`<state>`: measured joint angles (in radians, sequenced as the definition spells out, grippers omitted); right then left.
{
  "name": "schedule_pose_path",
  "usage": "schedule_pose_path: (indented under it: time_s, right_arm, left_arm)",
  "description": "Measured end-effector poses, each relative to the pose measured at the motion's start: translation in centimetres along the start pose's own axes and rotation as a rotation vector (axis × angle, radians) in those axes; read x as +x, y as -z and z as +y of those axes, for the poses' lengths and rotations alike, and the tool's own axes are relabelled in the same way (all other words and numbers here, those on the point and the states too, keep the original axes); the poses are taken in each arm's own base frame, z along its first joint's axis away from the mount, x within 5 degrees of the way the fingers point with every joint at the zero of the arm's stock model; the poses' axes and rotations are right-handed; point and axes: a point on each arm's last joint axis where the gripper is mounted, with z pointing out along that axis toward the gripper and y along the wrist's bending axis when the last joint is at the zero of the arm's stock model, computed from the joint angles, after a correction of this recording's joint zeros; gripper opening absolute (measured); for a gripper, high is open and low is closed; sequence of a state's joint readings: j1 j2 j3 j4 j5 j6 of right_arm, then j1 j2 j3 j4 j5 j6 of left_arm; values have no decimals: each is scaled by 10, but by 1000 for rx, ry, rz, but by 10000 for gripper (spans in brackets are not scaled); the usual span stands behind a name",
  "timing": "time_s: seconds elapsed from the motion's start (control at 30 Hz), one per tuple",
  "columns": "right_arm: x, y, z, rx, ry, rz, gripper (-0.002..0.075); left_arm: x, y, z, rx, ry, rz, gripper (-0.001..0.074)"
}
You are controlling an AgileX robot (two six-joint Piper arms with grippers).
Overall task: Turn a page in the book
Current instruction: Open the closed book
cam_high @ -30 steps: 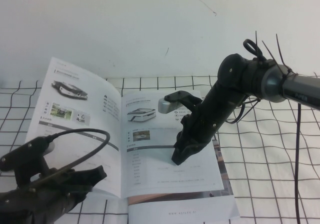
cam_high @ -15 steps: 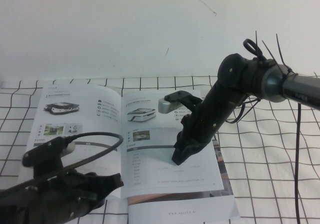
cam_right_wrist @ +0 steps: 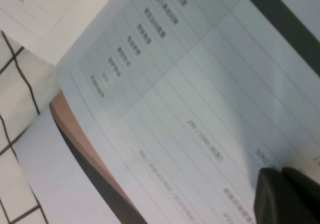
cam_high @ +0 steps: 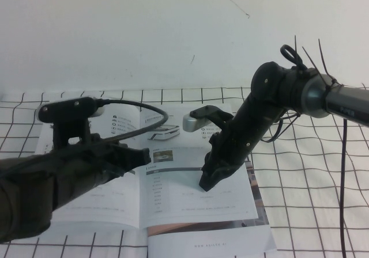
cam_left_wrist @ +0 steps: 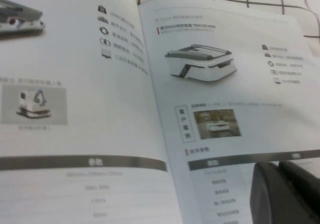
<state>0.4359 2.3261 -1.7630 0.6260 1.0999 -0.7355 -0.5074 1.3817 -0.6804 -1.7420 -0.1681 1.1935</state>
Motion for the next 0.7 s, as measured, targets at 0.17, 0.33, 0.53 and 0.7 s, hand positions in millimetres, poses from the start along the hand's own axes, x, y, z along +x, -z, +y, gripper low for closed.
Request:
schedule_pose_path:
  time_s: [0.17, 0.33, 0.53, 0.7]
  right_arm:
    - [2, 0, -1, 17, -7, 25, 1]
    - [3, 0, -2, 24, -11, 36, 1]
    - [3, 0, -2, 24, -16, 36, 1]
    - [3, 0, -2, 24, -22, 36, 1]
  left_arm:
    - [1, -28, 16, -90, -83, 51, -2]
    - [13, -52, 34, -131, -106, 139, -2]
    - [34, -76, 46, -159, -119, 243, -2]
    - [42, -86, 49, -172, -136, 282, -2]
